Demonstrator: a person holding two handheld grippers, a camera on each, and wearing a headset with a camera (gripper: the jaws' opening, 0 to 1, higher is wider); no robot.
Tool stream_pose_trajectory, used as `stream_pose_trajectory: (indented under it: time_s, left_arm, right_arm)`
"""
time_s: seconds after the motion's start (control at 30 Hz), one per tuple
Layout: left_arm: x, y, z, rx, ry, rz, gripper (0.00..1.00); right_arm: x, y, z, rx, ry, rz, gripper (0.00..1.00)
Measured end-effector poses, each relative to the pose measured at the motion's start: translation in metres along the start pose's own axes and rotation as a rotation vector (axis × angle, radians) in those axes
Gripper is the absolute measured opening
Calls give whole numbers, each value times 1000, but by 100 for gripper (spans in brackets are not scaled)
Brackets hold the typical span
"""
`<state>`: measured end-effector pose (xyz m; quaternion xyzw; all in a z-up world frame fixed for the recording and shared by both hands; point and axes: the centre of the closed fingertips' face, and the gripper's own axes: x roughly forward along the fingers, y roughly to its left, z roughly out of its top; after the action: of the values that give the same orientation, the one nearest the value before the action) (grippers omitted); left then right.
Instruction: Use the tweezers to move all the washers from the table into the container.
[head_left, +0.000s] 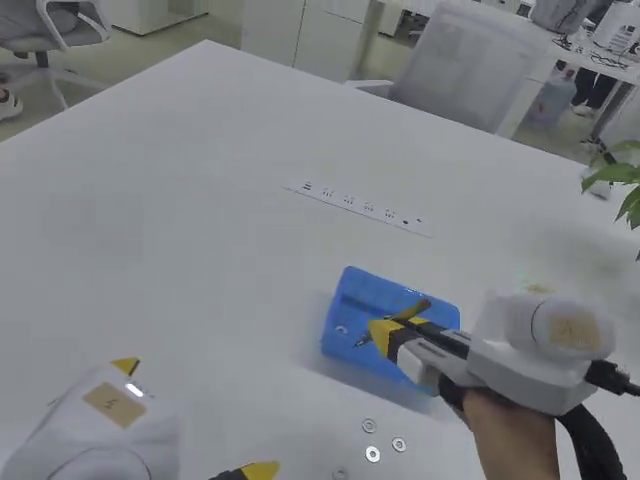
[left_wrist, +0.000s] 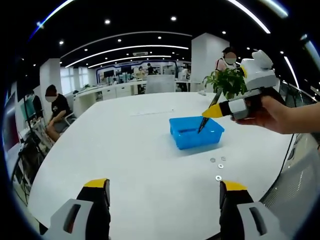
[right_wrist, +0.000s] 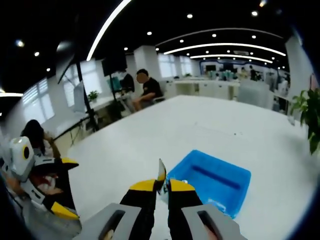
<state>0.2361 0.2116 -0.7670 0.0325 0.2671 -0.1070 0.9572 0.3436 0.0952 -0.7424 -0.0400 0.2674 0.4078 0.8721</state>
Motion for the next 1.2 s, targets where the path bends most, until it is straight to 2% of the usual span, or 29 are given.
stream_pose_trajectory:
  time_s: [0.1,0.23,0.43,0.53,0.63,0.87,1.03,1.07,1.2]
  left_arm:
    - [0,0,0,0,0,-2,93]
    - [-3,1,6,-26,-27,-10,92]
    - [-5,1,9,-68,-5,-27,93]
    - [-8,0,16,-52,-8,-39,92]
    - [-12,0,27,-31,-16,-49,92]
    - [-20,-1,50,-24,-52,-63,93]
    - [-22,-4,55,-16,-36,-83,95]
    - [-22,-5,56,-12,-29,-87,95]
    - [-24,-7,56,-6,-18,-99,96]
  right_arm:
    - [-7,6,-16,5,24,4,5]
    - [-14,14,-40,8,64,6,4]
    - [-19,20,-68,29,124,16,5]
    - [-19,23,-81,25,153,23,5]
    - [-19,26,-87,35,169,34,5]
    - [-16,26,-93,29,183,29,5]
    - [-14,25,-100,37,195,29,5]
    - [-14,25,-98,44,182,29,5]
    - [-15,26,-99,2,190,24,5]
